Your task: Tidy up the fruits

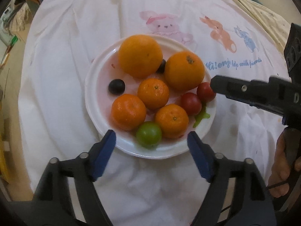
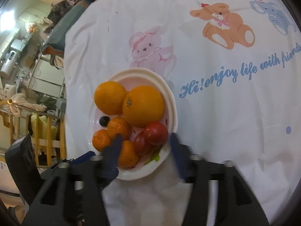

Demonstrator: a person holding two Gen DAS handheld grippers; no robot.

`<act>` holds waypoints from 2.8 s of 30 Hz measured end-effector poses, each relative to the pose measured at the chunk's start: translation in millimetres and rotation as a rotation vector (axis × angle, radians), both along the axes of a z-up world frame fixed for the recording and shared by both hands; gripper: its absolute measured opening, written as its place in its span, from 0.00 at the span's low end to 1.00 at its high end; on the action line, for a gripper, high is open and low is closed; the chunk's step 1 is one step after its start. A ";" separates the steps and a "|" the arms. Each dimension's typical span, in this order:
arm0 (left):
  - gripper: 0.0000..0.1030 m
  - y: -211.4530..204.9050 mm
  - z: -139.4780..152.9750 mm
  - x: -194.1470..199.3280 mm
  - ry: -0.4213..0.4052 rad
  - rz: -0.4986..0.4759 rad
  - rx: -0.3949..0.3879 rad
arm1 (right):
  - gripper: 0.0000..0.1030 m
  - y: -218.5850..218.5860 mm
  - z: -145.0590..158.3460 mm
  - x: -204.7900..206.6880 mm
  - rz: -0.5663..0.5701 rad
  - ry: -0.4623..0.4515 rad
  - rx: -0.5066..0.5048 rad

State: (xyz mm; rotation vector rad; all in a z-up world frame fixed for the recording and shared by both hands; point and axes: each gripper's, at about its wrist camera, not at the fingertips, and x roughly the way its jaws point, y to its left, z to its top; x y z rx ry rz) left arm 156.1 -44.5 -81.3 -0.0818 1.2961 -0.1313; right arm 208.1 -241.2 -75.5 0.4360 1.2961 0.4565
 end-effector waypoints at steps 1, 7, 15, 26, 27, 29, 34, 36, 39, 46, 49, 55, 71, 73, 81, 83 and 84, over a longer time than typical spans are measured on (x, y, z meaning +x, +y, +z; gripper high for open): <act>0.74 -0.1 1.3 -1.4 -0.004 -0.007 0.004 | 0.62 -0.6 2.2 0.2 -0.002 -0.004 0.003; 0.74 6.5 6.3 -12.9 -0.011 -0.018 0.009 | 0.90 2.4 22.4 -8.1 0.018 -0.078 -0.053; 0.74 33.1 36.5 -33.9 -0.093 0.054 0.037 | 1.00 -7.4 56.0 -37.5 -0.020 -0.189 -0.116; 0.91 57.2 85.9 -81.9 -0.343 0.135 0.058 | 1.00 -1.5 75.0 -101.0 -0.040 -0.291 -0.158; 0.93 58.6 91.9 -88.8 -0.383 0.142 0.066 | 1.00 -0.4 76.4 -105.7 -0.039 -0.302 -0.159; 0.99 60.2 99.3 -96.3 -0.423 0.146 0.072 | 1.00 3.4 81.2 -119.9 -0.042 -0.340 -0.169; 0.99 64.8 106.2 -117.7 -0.466 0.151 0.061 | 1.00 16.5 95.3 -151.2 -0.055 -0.452 -0.234; 0.99 64.6 105.2 -125.9 -0.472 0.152 0.054 | 1.00 19.8 100.1 -163.3 -0.080 -0.499 -0.257; 0.99 63.3 102.9 -134.3 -0.478 0.155 0.042 | 1.00 23.8 101.4 -173.3 -0.093 -0.525 -0.292; 0.99 58.3 90.0 -135.9 -0.455 0.172 0.025 | 1.00 28.7 99.9 -175.7 -0.090 -0.544 -0.320; 0.99 56.5 92.4 -135.7 -0.477 0.176 0.039 | 1.00 29.7 95.5 -171.5 -0.088 -0.529 -0.328; 0.99 60.2 91.0 -133.4 -0.469 0.194 0.038 | 1.00 28.9 93.7 -171.2 -0.097 -0.525 -0.328; 0.99 63.7 91.3 -131.8 -0.466 0.206 0.032 | 1.00 27.7 94.6 -170.3 -0.097 -0.527 -0.330; 0.99 64.0 91.0 -131.6 -0.465 0.204 0.032 | 1.00 27.6 95.3 -170.6 -0.097 -0.528 -0.330; 0.99 62.0 92.8 -132.6 -0.469 0.205 0.032 | 1.00 28.5 98.8 -171.6 -0.091 -0.536 -0.340; 0.99 61.8 93.0 -132.4 -0.468 0.206 0.030 | 1.00 28.4 100.4 -171.2 -0.091 -0.538 -0.341; 0.99 61.9 93.2 -132.7 -0.467 0.208 0.028 | 1.00 28.5 101.0 -171.6 -0.091 -0.539 -0.339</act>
